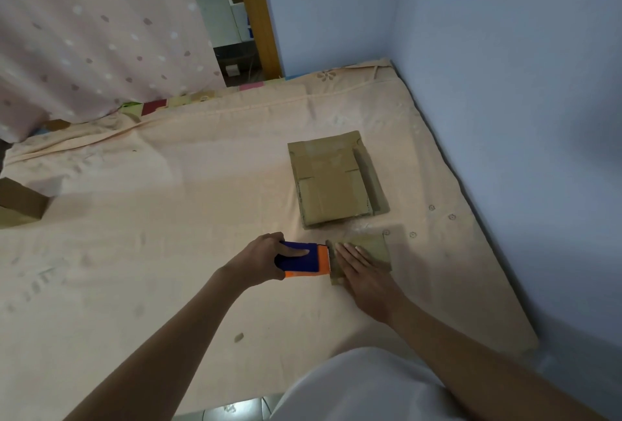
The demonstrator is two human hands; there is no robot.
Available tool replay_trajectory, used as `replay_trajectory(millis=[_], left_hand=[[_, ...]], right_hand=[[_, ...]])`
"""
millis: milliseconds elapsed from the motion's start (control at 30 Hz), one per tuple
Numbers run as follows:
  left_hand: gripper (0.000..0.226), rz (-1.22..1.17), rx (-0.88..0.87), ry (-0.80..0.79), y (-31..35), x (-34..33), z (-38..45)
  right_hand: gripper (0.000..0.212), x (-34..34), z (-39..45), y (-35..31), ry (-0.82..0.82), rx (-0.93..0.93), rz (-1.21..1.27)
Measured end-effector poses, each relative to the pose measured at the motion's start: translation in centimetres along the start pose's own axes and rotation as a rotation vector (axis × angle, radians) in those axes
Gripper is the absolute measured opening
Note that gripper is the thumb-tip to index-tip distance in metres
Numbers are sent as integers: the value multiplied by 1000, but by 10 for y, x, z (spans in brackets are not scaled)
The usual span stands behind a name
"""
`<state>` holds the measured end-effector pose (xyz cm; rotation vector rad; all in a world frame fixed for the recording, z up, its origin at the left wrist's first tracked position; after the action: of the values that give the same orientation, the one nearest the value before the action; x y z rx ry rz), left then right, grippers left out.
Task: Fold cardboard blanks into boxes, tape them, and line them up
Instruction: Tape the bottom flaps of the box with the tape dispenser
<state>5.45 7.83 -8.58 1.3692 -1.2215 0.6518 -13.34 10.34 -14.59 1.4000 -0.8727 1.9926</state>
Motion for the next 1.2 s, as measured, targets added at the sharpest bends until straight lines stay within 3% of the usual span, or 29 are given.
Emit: replay_trajectory(millis=[400, 667, 800, 1033, 1200], left_hand=[[68, 48, -12, -25, 0, -2, 3], [68, 20, -17, 0, -4, -8, 1], [66, -54, -52, 50, -4, -8, -4], [65, 24, -216, 146, -2, -3, -24], [68, 6, -257, 99, -3, 3, -34]], right_hand=[[52, 20, -24, 37, 15, 2, -74], [55, 37, -19, 51, 63, -200, -77], [64, 24, 0, 22, -5, -35, 10], [65, -3, 4, 32, -123, -79, 1], [69, -5, 5, 31, -121, -87, 15]])
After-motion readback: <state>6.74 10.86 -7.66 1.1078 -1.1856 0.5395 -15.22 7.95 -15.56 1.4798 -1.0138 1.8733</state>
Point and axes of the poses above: each hand's wrist, its own z-axis towards the middle knuckle, its own x-axis out of the back of the hand, y = z × x, the point moved 9 cm from there along z, towards the middle knuckle, and after that the axes turned 15 degrees about y, right-handed, at the moved point
